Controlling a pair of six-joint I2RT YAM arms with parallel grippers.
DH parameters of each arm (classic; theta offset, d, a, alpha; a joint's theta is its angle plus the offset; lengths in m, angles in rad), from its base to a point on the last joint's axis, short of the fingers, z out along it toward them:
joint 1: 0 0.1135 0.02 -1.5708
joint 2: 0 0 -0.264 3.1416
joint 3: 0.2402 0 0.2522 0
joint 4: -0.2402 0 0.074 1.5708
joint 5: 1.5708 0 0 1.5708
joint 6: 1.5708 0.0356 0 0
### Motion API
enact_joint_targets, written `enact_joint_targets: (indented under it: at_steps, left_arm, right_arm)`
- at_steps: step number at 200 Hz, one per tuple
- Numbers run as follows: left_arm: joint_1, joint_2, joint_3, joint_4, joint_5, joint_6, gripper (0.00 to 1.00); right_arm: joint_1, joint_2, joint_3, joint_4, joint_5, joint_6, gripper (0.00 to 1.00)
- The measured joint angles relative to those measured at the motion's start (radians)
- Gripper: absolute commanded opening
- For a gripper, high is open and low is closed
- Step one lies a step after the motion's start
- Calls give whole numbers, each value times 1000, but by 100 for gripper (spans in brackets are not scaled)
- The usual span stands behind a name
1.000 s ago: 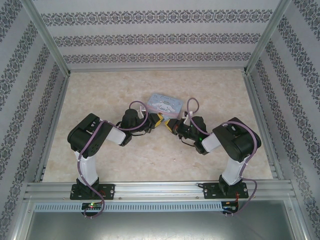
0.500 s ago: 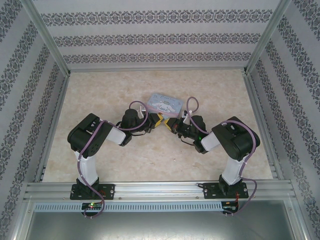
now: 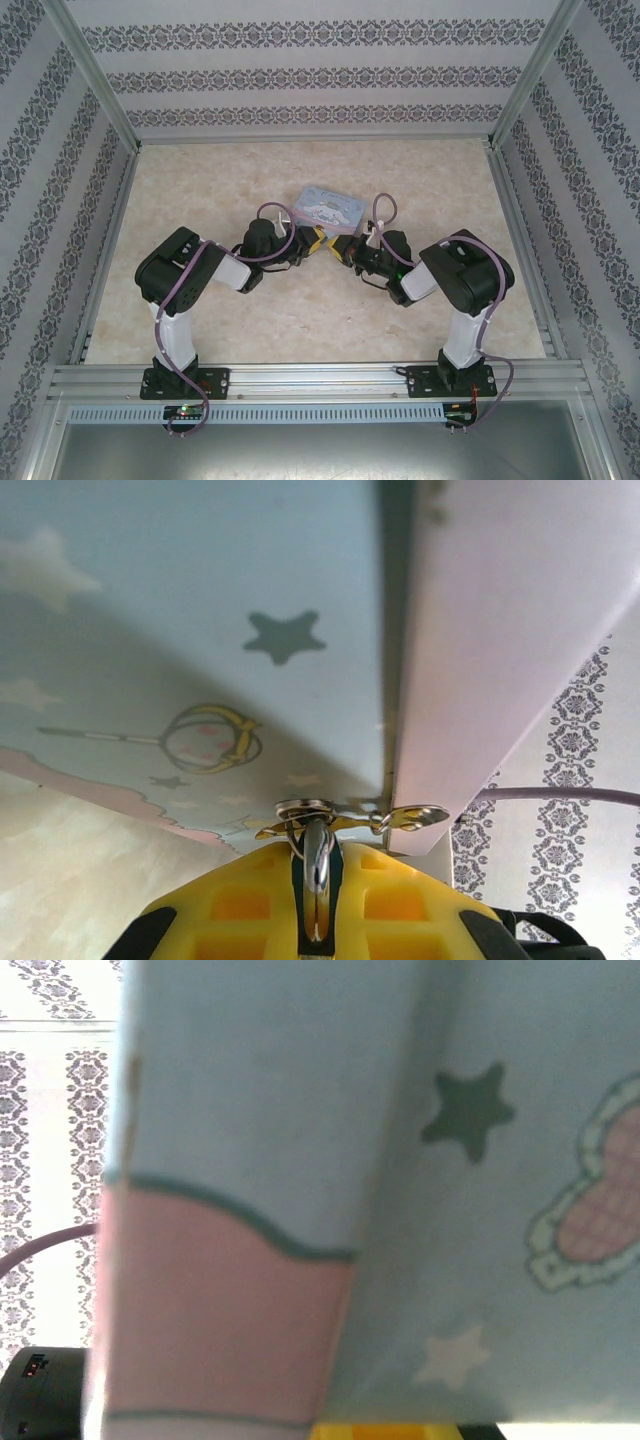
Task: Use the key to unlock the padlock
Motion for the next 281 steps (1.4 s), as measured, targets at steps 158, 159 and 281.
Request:
enact_joint_targets:
  at_steps: [158, 159, 281]
  left_arm:
    - [-54, 0, 4, 30, -150, -41, 0]
    - [-54, 0, 4, 30, -150, -42, 0]
    - [-61, 0, 3, 19, -163, -59, 0]
  right_arm:
    - [-67, 30, 43, 9, -117, 32, 0]
    - [-68, 31, 43, 9, -121, 32, 0]
    - [-87, 32, 60, -38, -171, -43, 0]
